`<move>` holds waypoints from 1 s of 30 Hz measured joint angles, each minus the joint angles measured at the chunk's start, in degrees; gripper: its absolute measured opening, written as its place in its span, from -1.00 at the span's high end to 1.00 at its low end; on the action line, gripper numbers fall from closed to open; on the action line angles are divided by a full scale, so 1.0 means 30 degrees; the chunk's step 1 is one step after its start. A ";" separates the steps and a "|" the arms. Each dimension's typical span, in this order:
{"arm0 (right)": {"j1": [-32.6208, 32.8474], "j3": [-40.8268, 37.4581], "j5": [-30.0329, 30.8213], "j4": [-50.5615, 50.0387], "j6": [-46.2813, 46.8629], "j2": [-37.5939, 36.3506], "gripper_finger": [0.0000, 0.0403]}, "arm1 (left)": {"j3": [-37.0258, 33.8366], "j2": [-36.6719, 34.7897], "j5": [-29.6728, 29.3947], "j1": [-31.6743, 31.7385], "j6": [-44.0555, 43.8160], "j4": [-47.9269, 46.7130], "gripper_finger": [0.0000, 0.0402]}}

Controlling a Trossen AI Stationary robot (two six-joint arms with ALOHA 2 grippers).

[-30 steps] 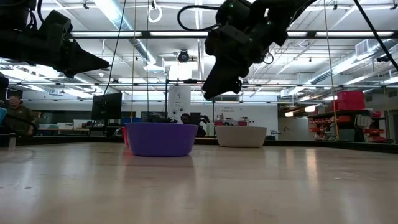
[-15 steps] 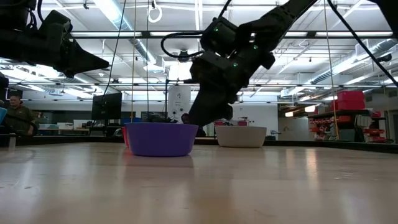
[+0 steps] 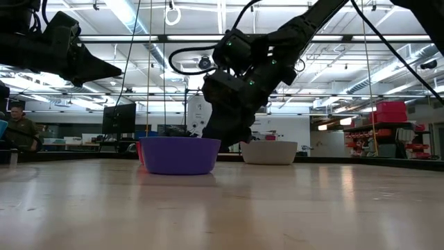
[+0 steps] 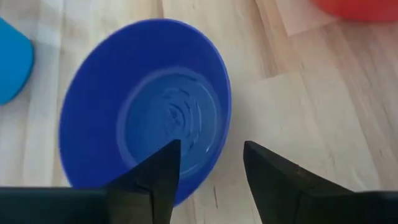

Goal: Nest bowls inside each other
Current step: Stack the dark blue bowl on the yellow bowl

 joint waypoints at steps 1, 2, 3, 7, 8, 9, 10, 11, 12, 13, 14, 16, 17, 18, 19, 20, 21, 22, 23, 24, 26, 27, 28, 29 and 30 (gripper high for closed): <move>0.0084 0.0000 0.0191 0.0058 -0.0086 0.0020 0.12 | 0.0000 0.0000 0.0000 -0.0003 0.0000 -0.0007 0.89; 0.0198 0.0000 0.0537 0.0160 -0.0177 0.0022 0.16 | 0.0000 0.0000 0.0000 -0.0003 0.0000 -0.0007 0.89; 0.0301 0.0000 0.0791 0.0257 -0.0304 0.0022 0.22 | 0.0000 0.0000 0.0000 -0.0003 0.0000 -0.0007 0.89; 0.0554 0.0196 0.0661 0.0361 -0.0652 0.0029 0.67 | 0.0000 0.0000 0.0000 -0.0003 0.0000 -0.0007 0.89; 0.0611 0.0255 0.0428 0.0408 -0.0809 0.0022 0.82 | 0.0000 0.0000 0.0000 -0.0003 0.0000 -0.0007 0.89; 0.0675 0.0255 0.0414 0.0458 -0.0965 0.0022 0.91 | 0.0000 0.0000 0.0005 -0.0003 0.0000 -0.0007 0.89; 0.0751 0.0255 0.0453 0.0349 -0.1036 0.0022 0.94 | 0.0000 0.0000 0.0000 -0.0002 0.0000 -0.0007 0.89; 0.0803 0.0255 0.0415 0.0330 -0.1172 0.0029 0.96 | 0.0000 0.0000 0.0004 -0.0003 -0.0003 -0.0007 0.89; 0.0862 0.0255 0.0438 0.0346 -0.1209 0.0029 0.96 | 0.0000 0.0000 0.0001 -0.0003 -0.0007 -0.0007 0.89; 0.0932 0.0255 0.0458 0.0372 -0.1179 0.0029 0.97 | 0.0000 0.0000 0.0000 -0.0003 -0.0001 -0.0007 0.89; 0.0999 0.0255 0.0483 0.0371 -0.1156 0.0029 0.97 | 0.0000 0.0000 0.0003 -0.0001 -0.0005 -0.0007 0.89; 0.1195 0.0252 0.0782 0.0360 -0.1149 -0.0074 0.98 | 0.0000 0.0000 0.0000 -0.0002 -0.0007 -0.0009 0.89; 0.1370 0.0248 0.1472 0.0381 -0.1179 -0.0219 0.98 | 0.0000 0.0000 0.0000 -0.0003 -0.0007 -0.0015 0.89; 0.1537 0.0251 0.2243 0.0466 -0.1351 -0.0476 0.98 | 0.0000 0.0000 0.0003 0.0001 -0.0007 -0.0015 0.89; 0.1688 0.0248 0.3071 0.0451 -0.1620 -0.0777 0.98 | 0.0000 0.0000 0.0005 -0.0003 -0.0007 -0.0023 0.89; 0.1803 0.0255 0.3815 0.0548 -0.1910 -0.1110 0.98 | 0.0000 0.0000 0.0000 0.0000 -0.0007 -0.0024 0.89; 0.1871 0.0255 0.4322 0.0518 -0.2139 -0.1539 0.98 | 0.0000 0.0000 0.0006 -0.0002 -0.0007 -0.0023 0.89; 0.1916 0.0255 0.4812 0.0294 -0.2297 -0.1959 0.98 | 0.0000 0.0000 0.0000 -0.0002 -0.0007 -0.0035 0.89; 0.1934 0.0255 0.5354 0.0161 -0.2479 -0.2410 0.99 | 0.0000 0.0000 0.0001 -0.0003 -0.0007 -0.0029 0.89; 0.1914 0.0255 0.6030 -0.0053 -0.2651 -0.2880 0.99 | 0.0000 0.0000 0.0003 -0.0003 -0.0007 -0.0029 0.89; 0.1763 0.0255 0.8058 -0.1297 -0.3287 -0.3968 0.99 | 0.0000 0.0000 0.0001 0.0004 -0.0007 -0.0029 0.89; 0.1690 0.0255 0.9490 -0.1697 -0.3541 -0.4488 0.99 | 0.0000 0.0000 0.0000 -0.0003 -0.0007 -0.0029 0.89; 0.1566 0.0255 1.1139 -0.2380 -0.3982 -0.5011 0.99 | 0.0000 0.0000 0.0015 -0.0003 -0.0014 -0.0035 0.89; 0.1403 0.0255 1.2724 -0.3013 -0.4471 -0.5462 0.99 | 0.0000 0.0000 0.0007 -0.0003 -0.0020 -0.0018 0.89; 0.1177 0.0255 1.4097 -0.3392 -0.4943 -0.5925 0.99 | 0.0000 0.0000 0.0010 -0.0003 -0.0015 -0.0017 0.89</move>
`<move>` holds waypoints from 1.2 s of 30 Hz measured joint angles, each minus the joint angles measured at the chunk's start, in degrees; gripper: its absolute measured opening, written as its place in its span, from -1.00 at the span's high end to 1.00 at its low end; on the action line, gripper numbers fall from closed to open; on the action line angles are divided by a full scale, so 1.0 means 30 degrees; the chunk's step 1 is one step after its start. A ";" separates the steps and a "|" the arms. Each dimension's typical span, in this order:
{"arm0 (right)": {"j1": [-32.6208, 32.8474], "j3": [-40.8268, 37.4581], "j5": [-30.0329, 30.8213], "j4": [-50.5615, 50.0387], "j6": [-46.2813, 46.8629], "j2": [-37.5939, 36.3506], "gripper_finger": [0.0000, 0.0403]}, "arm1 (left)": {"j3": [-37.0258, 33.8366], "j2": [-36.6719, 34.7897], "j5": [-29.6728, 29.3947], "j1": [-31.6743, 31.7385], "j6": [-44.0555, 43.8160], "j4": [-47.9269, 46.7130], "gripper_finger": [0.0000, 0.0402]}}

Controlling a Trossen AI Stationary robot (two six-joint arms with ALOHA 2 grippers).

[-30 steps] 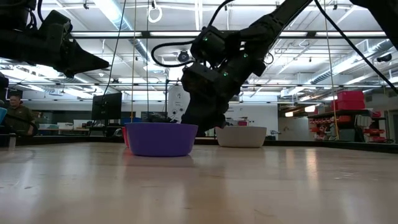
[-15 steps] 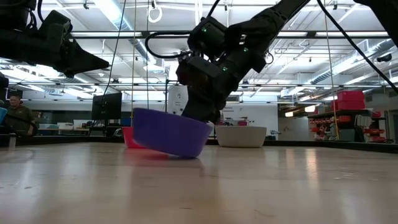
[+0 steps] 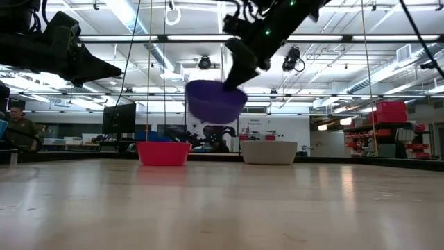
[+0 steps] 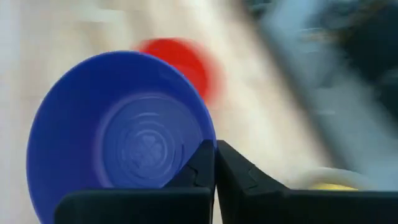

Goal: Nest bowls inside each other
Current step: Stack the dark blue bowl on the yellow bowl

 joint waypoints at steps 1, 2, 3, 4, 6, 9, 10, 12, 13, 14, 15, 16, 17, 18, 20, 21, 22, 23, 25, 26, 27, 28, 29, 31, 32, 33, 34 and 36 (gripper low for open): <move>-0.0343 0.0000 0.1030 -0.0455 -0.0368 -0.0410 0.99 | 0.0000 0.0000 0.0005 0.0000 0.0000 -0.0012 0.89; -0.0797 0.0000 0.1670 -0.0831 -0.0729 -0.0762 0.99 | 0.0000 0.0000 0.0001 0.0000 0.0000 0.0024 0.89; -0.1388 0.0000 0.1917 -0.0992 -0.1027 -0.1094 0.99 | 0.0000 0.0000 -0.0003 0.0000 0.0000 0.0076 0.89; -0.2034 0.0000 0.1927 -0.1256 -0.1126 -0.1364 0.99 | 0.0000 0.0000 0.0005 0.0003 0.0000 0.0065 0.89; -0.3419 0.0000 0.1868 -0.1549 -0.1436 -0.1736 0.99 | 0.0000 0.0000 -0.0003 0.0007 0.0000 0.0106 0.89; -0.5578 0.0000 0.1674 -0.1563 -0.2137 -0.1864 0.99 | 0.0000 0.0000 -0.0001 0.0000 0.0000 0.0110 0.89; -0.6352 0.0000 0.1169 -0.1644 -0.2308 -0.1845 0.99 | 0.0000 0.0000 0.0002 0.0000 0.0000 0.0095 0.89; -0.8028 0.0000 -0.0889 -0.1750 -0.2095 -0.1730 0.99 | 0.0000 0.0000 -0.0003 0.0003 0.0000 0.0083 0.89; -0.8810 0.0000 -0.2055 -0.1722 -0.1847 -0.1589 0.99 | 0.0000 0.0000 0.0005 0.0005 0.0000 0.0080 0.89; -0.9557 -0.0001 -0.3135 -0.1849 -0.1634 -0.1429 0.99 | 0.0000 0.0000 0.0004 0.0000 0.0000 0.0075 0.89; -1.0172 -0.0008 -0.3718 -0.1995 -0.1513 -0.1282 0.99 | 0.0000 0.0000 0.0001 0.0004 0.0000 0.0079 0.89; -1.0670 -0.0015 -0.4002 -0.2037 -0.1475 -0.1166 0.99 | 0.0000 0.0000 0.0001 0.0003 0.0000 0.0064 0.89; -1.1074 -0.0015 -0.4251 -0.2043 -0.1453 -0.1075 0.99 | 0.0000 0.0000 0.0005 0.0000 0.0000 0.0029 0.89; -1.1425 -0.0009 -0.4519 -0.2110 -0.1447 -0.0998 0.99 | 0.0000 0.0000 0.0005 0.0002 0.0000 0.0024 0.89; -1.1979 -0.0007 -0.5391 -0.2534 -0.1334 -0.0776 0.99 | 0.0000 0.0000 0.0005 0.0003 0.0000 0.0027 0.89; -1.2208 -0.0010 -0.5917 -0.2822 -0.1217 -0.0649 0.99 | 0.0000 0.0000 0.0003 0.0000 0.0000 0.0024 0.89; -1.2365 -0.0012 -0.6432 -0.3065 -0.1066 -0.0512 0.99 | 0.0000 0.0000 -0.0003 0.0006 -0.0001 0.0024 0.89; -1.2463 -0.0007 -0.6673 -0.3252 -0.0984 -0.0367 0.99 | 0.0000 0.0000 0.0004 0.0000 0.0000 0.0024 0.89; -1.2528 -0.0008 -0.6632 -0.3821 -0.0870 -0.0034 0.99 | 0.0000 0.0000 -0.0003 0.0006 0.0000 0.0017 0.89; -1.2500 -0.0008 -0.6524 -0.4051 -0.0870 0.0164 0.99 | 0.0000 0.0000 -0.0003 0.0000 0.0000 0.0017 0.89; -1.2500 -0.0014 -0.6562 -0.4156 -0.0890 0.0343 0.99 | 0.0000 0.0000 0.0001 0.0000 0.0000 0.0017 0.89; -1.2500 -0.0015 -0.6677 -0.4181 -0.0911 0.0522 0.99 | 0.0000 0.0000 0.0002 0.0000 -0.0022 0.0010 0.89; -1.2500 -0.0015 -0.6799 -0.4119 -0.0920 0.0674 0.99 | 0.0000 0.0000 -0.0003 0.0000 -0.0066 0.0017 0.89; -1.2523 -0.0015 -0.7159 -0.4217 -0.0868 0.1017 0.99 | 0.0000 0.0000 0.0004 0.0006 -0.0147 0.0010 0.89; -1.2533 -0.0015 -0.7303 -0.4257 -0.0861 0.1225 0.99 | 0.0000 0.0000 0.0004 0.0000 -0.0160 0.0010 0.89; -1.2578 -0.0015 -0.7497 -0.4367 -0.0829 0.1419 0.99 | 0.0000 0.0000 0.0004 0.0000 -0.0168 0.0010 0.89; -1.2587 -0.0015 -0.7693 -0.4523 -0.0799 0.1577 0.99 | 0.0000 0.0000 -0.0003 0.0004 -0.0172 0.0010 0.89; -1.2623 -0.0015 -0.7800 -0.4793 -0.0724 0.1857 0.99 | 0.0000 0.0000 0.0003 0.0002 -0.0187 0.0008 0.89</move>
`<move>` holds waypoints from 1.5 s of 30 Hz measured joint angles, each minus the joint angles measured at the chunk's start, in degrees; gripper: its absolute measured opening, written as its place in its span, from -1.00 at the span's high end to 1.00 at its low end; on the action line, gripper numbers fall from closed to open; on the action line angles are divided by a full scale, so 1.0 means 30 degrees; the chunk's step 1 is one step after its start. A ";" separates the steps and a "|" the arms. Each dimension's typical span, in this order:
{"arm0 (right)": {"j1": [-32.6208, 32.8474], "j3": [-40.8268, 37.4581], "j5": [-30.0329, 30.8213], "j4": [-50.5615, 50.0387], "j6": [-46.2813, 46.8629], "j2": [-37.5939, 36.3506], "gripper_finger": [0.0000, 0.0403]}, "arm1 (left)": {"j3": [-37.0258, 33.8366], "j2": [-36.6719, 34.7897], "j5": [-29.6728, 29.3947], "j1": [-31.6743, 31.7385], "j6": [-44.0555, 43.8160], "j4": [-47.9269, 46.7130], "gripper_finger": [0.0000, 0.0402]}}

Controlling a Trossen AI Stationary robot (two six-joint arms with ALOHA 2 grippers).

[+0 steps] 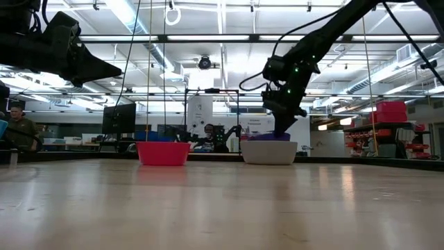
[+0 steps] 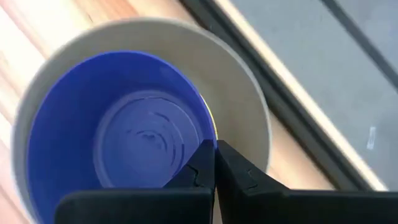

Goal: Nest bowls inside each other
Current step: Stack the dark blue bowl on the yellow bowl, then stack the red bowl on the dark blue bowl

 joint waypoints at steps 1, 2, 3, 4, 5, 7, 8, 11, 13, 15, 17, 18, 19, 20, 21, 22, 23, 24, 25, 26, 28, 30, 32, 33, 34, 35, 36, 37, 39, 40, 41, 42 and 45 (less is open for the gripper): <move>0.0000 0.0000 -0.0002 -0.0124 0.0019 0.0150 0.99 | 0.0000 0.0000 -0.0005 0.0005 -0.0010 -0.0005 0.89; -0.0020 0.0000 -0.0027 -0.0195 0.0036 0.0270 1.00 | 0.0000 0.0000 0.0002 -0.0002 -0.0010 0.0001 0.89; -0.0045 0.0000 -0.0041 -0.0331 0.0051 0.0354 1.00 | 0.0000 0.0000 0.0002 0.0005 -0.0010 -0.0005 0.89; -0.0051 0.0000 -0.0048 -0.0358 0.0058 0.0388 1.00 | 0.0000 0.0000 -0.0005 -0.0001 -0.0017 -0.0005 0.89; -0.0051 0.0007 -0.0114 -0.0321 0.0169 0.0409 1.00 | 0.0000 0.0000 0.0002 0.0003 -0.0017 -0.0005 0.89; -0.0051 0.0007 -0.0290 -0.0308 0.0376 0.0424 0.99 | 0.0000 0.0000 0.0002 0.0002 -0.0024 -0.0005 0.89; -0.0051 0.0007 -0.0346 -0.0199 0.0371 0.0424 0.97 | 0.0000 0.0000 0.0002 -0.0002 -0.0024 -0.0005 0.89; -0.0051 0.0007 -0.0357 0.0108 0.0466 0.0424 0.85 | 0.0000 0.0000 0.0002 -0.0002 -0.0032 -0.0012 0.89; -0.0051 0.0007 -0.0353 0.0196 0.0545 0.0432 0.74 | 0.0000 0.0000 0.0002 0.0001 -0.0031 -0.0020 0.89; -0.0072 0.0007 -0.0353 0.0199 0.0563 0.0432 0.62 | 0.0000 0.0000 0.0002 0.0000 -0.0031 -0.0020 0.89; -0.0087 0.0007 -0.0350 0.0199 0.0568 0.0432 0.49 | 0.0000 0.0000 0.0002 -0.0002 -0.0031 -0.0034 0.89; -0.0087 0.0007 -0.0334 0.0210 0.0568 0.0433 0.43 | 0.0000 0.0000 0.0002 -0.0002 -0.0031 -0.0034 0.89; -0.0087 0.0007 -0.0293 0.0228 0.0568 0.0439 0.37 | 0.0000 0.0000 0.0002 0.0005 -0.0032 -0.0036 0.89; -0.0087 0.0007 -0.0260 0.0234 0.0568 0.0439 0.32 | 0.0000 0.0000 0.0002 -0.0002 -0.0032 -0.0065 0.89; -0.0087 0.0007 -0.0244 0.0235 0.0566 0.0439 0.27 | 0.0000 0.0000 0.0002 0.0001 -0.0031 -0.0096 0.89; -0.0087 0.0007 -0.0239 0.0242 0.0578 0.0439 0.22 | 0.0000 0.0000 0.0002 0.0002 -0.0038 -0.0139 0.89; -0.0087 0.0007 -0.0225 0.0273 0.0594 0.0439 0.19 | 0.0000 0.0000 0.0002 -0.0002 -0.0038 -0.0206 0.89; -0.0087 0.0007 -0.0222 0.0359 0.0607 0.0439 0.16 | 0.0000 0.0000 0.0002 0.0004 -0.0039 -0.0242 0.89; -0.0087 0.0007 -0.0213 0.0521 0.0648 0.0439 0.14 | 0.0000 0.0000 0.0002 0.0005 -0.0049 -0.0260 0.89; -0.0086 0.0007 -0.0190 0.0694 0.0654 0.0439 0.12 | 0.0000 0.0000 0.0002 0.0002 -0.0097 -0.0256 0.89; -0.0050 0.0007 -0.0178 0.1097 0.0648 0.0439 0.11 | 0.0000 0.0000 0.0002 0.0003 -0.0106 -0.0253 0.89; 0.0011 0.0007 -0.0164 0.1411 0.0648 0.0439 0.13 | 0.0000 0.0000 0.0002 -0.0002 -0.0119 -0.0254 0.89; 0.0037 0.0007 -0.0171 0.1577 0.0636 0.0439 0.16 | 0.0000 0.0000 0.0002 0.0005 -0.0196 -0.0336 0.89; 0.0044 0.0007 -0.0178 0.1620 0.0593 0.0439 0.17 | 0.0000 0.0000 0.0002 0.0003 -0.0228 -0.0367 0.89; 0.0044 0.0007 -0.0174 0.1652 0.0579 0.0439 0.18 | 0.0000 0.0000 0.0002 0.0000 -0.0228 -0.0367 0.89; 0.0044 0.0007 -0.0171 0.1648 0.0580 0.0439 0.18 | 0.0000 0.0000 0.0002 0.0005 -0.0225 -0.0366 0.89; 0.0044 0.0007 -0.0177 0.1625 0.0581 0.0439 0.17 | 0.0000 0.0000 0.0002 0.0003 -0.0223 -0.0367 0.89; 0.0044 0.0007 -0.0178 0.1596 0.0576 0.0439 0.15 | 0.0000 0.0000 0.0002 -0.0001 -0.0227 -0.0369 0.89; 0.0073 0.0007 -0.0184 0.1618 0.0569 0.0439 0.11 | 0.0000 0.0000 0.0002 0.0005 -0.0221 -0.0363 0.89; 0.0190 0.0007 -0.0323 0.1798 0.0504 0.0439 0.09 | 0.0000 0.0000 0.0002 -0.0002 -0.0221 -0.0369 0.89; 0.0369 0.0007 -0.0588 0.2096 0.0326 0.0439 0.08 | 0.0000 0.0000 0.0002 0.0000 -0.0216 -0.0367 0.89; 0.0645 0.0007 -0.1081 0.2419 0.0085 0.0439 0.08 | 0.0000 0.0000 0.0002 0.0000 -0.0213 -0.0364 0.89; 0.2055 0.0007 -0.3199 0.3759 -0.0263 0.0439 0.11 | 0.0000 0.0000 0.0002 0.0000 -0.0204 -0.0364 0.89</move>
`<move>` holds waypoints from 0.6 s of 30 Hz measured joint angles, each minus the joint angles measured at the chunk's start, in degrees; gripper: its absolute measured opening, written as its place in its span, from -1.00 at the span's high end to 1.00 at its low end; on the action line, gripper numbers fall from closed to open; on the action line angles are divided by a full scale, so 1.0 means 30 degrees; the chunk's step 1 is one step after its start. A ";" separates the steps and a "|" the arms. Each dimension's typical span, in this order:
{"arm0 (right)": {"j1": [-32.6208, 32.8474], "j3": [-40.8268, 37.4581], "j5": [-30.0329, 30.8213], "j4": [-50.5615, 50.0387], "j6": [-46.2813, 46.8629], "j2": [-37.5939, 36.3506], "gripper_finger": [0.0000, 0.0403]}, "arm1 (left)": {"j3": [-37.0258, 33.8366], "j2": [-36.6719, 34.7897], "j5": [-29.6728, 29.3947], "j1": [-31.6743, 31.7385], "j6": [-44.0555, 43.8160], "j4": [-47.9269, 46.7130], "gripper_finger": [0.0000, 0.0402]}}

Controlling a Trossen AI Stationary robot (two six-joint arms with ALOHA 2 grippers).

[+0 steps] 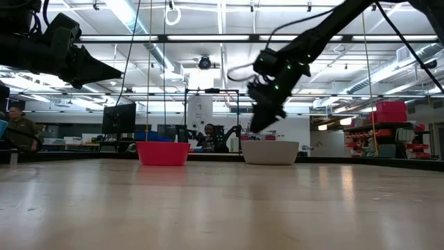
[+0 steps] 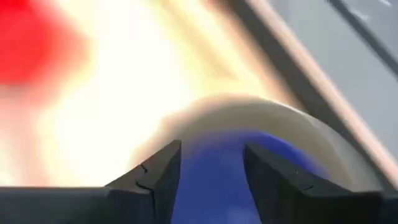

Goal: Nest bowls inside each other
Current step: Stack the red bowl on the dark blue bowl

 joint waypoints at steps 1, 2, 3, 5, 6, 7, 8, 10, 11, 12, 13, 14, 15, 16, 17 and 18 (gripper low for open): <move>0.0545 0.0000 -0.0653 0.0490 0.0021 0.0000 0.14 | 0.0000 0.0000 -0.0005 0.0003 0.0005 0.0002 0.89; 0.1090 0.0000 -0.1256 0.0990 0.0171 0.0000 0.16 | 0.0000 0.0000 -0.0006 -0.0002 0.0023 0.0002 0.89; 0.1624 0.0000 -0.1797 0.1453 0.0384 0.0000 0.18 | 0.0000 0.0000 -0.0007 -0.0002 0.0041 0.0002 0.89; 0.2621 0.0007 -0.2627 0.2274 0.1227 0.0000 0.21 | 0.0000 0.0000 -0.0007 -0.0002 0.0041 0.0002 0.89; 0.3049 0.0083 -0.3017 0.2390 0.1719 0.0000 0.22 | 0.0000 0.0000 -0.0007 -0.0001 0.0041 0.0002 0.89; 0.3434 0.0209 -0.3250 0.2372 0.2060 0.0011 0.22 | 0.0000 0.0000 -0.0005 0.0000 0.0041 0.0009 0.89; 0.3813 0.0363 -0.3326 0.2378 0.2328 0.0083 0.21 | 0.0000 0.0000 -0.0007 0.0005 0.0041 0.0038 0.89; 0.4411 0.0758 -0.3333 0.2413 0.2899 0.0367 0.17 | 0.0000 0.0000 -0.0001 0.0004 0.0041 0.0085 0.89; 0.4635 0.1000 -0.3437 0.2392 0.3163 0.0589 0.14 | 0.0000 0.0000 -0.0007 0.0005 0.0034 0.0143 0.89; 0.4811 0.1300 -0.3678 0.2471 0.3442 0.0876 0.12 | 0.0000 0.0000 -0.0007 0.0005 -0.0030 0.0209 0.89; 0.4943 0.1680 -0.4013 0.2604 0.3786 0.1259 0.10 | 0.0000 0.0000 0.0000 0.0003 -0.0112 0.0252 0.89; 0.5032 0.2170 -0.4283 0.2658 0.4156 0.1705 0.08 | 0.0000 0.0000 -0.0007 0.0000 -0.0150 0.0289 0.89; 0.5087 0.2669 -0.4445 0.2631 0.4427 0.2180 0.07 | 0.0000 0.0000 0.0000 -0.0002 -0.0167 0.0316 0.89; 0.5124 0.3218 -0.4673 0.2429 0.4533 0.2710 0.06 | 0.0000 0.0000 0.0000 0.0001 -0.0170 0.0361 0.89; 0.5142 0.3865 -0.4854 0.2148 0.4613 0.3242 0.06 | 0.0000 0.0000 0.0000 0.0005 -0.0173 0.0374 0.89; 0.5128 0.4557 -0.5092 0.1864 0.4769 0.3802 0.06 | 0.0000 0.0000 0.0000 0.0005 -0.0170 0.0374 0.89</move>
